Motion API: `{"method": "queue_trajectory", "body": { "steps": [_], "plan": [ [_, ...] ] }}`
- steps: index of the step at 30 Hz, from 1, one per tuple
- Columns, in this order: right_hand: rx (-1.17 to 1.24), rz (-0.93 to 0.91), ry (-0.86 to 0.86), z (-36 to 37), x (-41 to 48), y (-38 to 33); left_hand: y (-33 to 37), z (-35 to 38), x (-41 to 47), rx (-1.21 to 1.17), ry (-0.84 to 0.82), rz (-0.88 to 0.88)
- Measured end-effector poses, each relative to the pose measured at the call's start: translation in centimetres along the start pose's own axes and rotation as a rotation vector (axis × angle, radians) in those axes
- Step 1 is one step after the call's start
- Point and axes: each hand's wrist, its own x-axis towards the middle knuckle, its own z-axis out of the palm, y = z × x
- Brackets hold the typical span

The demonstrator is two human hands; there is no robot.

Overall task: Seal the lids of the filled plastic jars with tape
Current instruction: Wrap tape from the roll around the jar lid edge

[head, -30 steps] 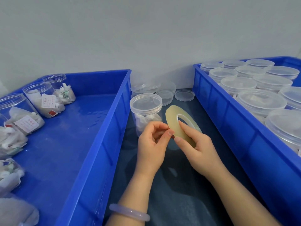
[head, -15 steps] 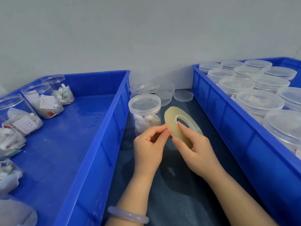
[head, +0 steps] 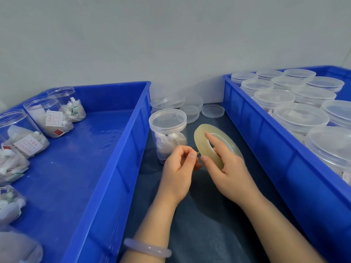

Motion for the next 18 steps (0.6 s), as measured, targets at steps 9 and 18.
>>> {"method": "queue_trajectory", "body": {
  "steps": [9, 18],
  "plan": [
    [-0.139, -0.009, -0.051, -0.1, 0.6, -0.4, 0.0, 0.0, 0.3, 0.391, 0.115, 0.184],
    [0.106, 0.0, 0.043, -1.4, 2.4, -2.0, 1.2, 0.0, 0.4, 0.33, 0.23, 0.272]
  ]
}}
